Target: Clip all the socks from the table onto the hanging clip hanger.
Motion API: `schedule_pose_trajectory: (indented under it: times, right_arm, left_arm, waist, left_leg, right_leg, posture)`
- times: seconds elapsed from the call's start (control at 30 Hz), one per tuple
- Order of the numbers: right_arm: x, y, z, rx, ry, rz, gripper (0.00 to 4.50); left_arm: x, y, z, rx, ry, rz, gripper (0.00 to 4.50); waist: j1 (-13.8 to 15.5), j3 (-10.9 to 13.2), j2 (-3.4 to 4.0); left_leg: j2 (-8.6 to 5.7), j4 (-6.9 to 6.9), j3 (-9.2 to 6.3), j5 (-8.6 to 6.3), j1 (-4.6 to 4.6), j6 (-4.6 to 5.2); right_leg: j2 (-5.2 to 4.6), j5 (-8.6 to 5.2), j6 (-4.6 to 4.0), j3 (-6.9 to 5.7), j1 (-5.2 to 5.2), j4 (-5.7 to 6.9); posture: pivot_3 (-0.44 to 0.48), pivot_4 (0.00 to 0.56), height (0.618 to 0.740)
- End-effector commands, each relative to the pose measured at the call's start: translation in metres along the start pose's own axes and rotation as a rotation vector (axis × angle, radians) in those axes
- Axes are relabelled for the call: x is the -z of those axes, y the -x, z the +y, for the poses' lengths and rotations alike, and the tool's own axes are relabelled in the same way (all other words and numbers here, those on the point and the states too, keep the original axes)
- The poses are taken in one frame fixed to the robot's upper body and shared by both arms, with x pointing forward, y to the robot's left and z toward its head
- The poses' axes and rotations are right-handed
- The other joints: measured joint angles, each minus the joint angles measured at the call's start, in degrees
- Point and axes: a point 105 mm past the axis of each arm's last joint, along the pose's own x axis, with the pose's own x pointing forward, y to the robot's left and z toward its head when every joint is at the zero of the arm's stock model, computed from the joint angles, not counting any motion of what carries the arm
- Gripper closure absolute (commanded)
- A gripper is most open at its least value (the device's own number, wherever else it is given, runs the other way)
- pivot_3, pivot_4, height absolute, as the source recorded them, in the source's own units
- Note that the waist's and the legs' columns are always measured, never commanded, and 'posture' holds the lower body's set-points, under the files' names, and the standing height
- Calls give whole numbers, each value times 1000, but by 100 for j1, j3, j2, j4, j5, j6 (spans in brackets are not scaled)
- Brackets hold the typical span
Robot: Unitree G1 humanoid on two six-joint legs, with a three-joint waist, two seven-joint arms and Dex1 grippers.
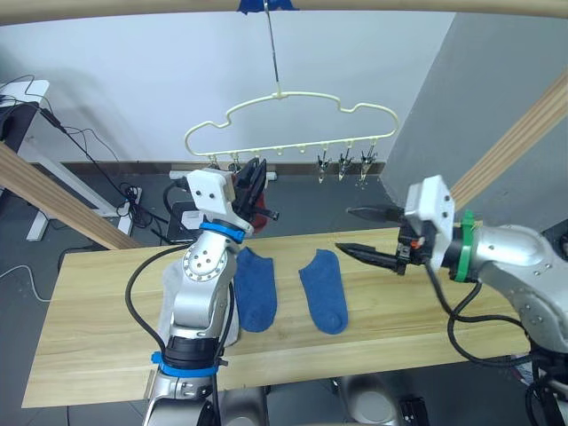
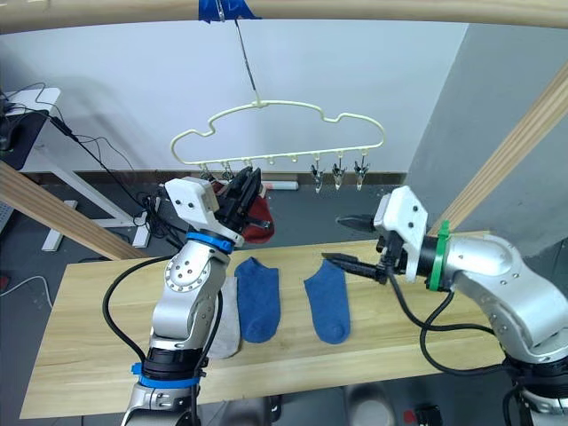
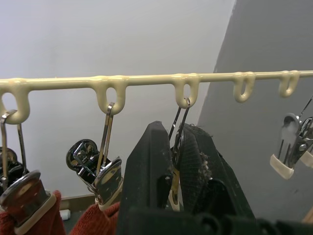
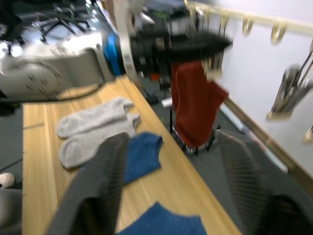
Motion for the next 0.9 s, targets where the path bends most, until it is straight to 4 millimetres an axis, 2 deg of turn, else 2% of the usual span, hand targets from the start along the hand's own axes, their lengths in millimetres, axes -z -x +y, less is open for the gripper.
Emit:
schedule_pose_trajectory:
  times: [0.03,0.17,0.3,0.43,0.53,0.63,0.9]
  right_arm:
    - [36,-20,10,152,-24,99,27]
    - [59,-36,18,239,-56,153,0]
    - [98,-61,27,367,-103,236,0]
    - [126,-68,35,449,-160,288,0]
    - [138,-72,40,465,-166,313,0]
    - [153,-78,40,534,-259,332,0]
    - [187,-80,61,516,-397,436,0]
  left_arm:
    - [-22,2,-4,87,13,-50,4331]
    - [-25,3,-4,130,26,-30,4331]
    - [-30,8,-5,212,28,-5,4331]
    - [-31,12,-5,260,36,42,4331]
    - [-32,14,-5,273,42,59,4331]
    - [-31,17,-4,282,46,82,4331]
    - [-30,20,-6,294,70,98,4331]
  waist:
    - [0,0,1]
    - [-2,2,2]
    - [3,1,0]
    - [21,2,2]
    - [23,2,2]
    - [23,2,2]
    - [26,2,2]
  left_leg:
    - [0,-2,-1,0,0,0]
    - [0,0,5,1,2,-2]
    - [2,0,-1,1,7,-2]
    - [4,-3,-3,1,4,-3]
    - [2,-2,3,1,4,-3]
    - [4,-3,-3,1,5,-3]
    - [5,-3,-3,1,8,-3]
  right_leg:
    - [0,0,0,-1,-1,2]
    - [0,-1,1,8,-7,14]
    - [4,-1,2,4,-5,15]
    - [5,-2,0,4,-9,16]
    - [1,-1,1,10,-8,13]
    - [3,-1,0,4,-8,14]
    - [5,-1,0,6,-7,17]
  posture:
    - [-273,308,740]
    - [-249,314,740]
    - [-226,316,740]
    - [-217,318,740]
    - [-212,320,740]
    - [-207,321,740]
    - [-196,326,740]
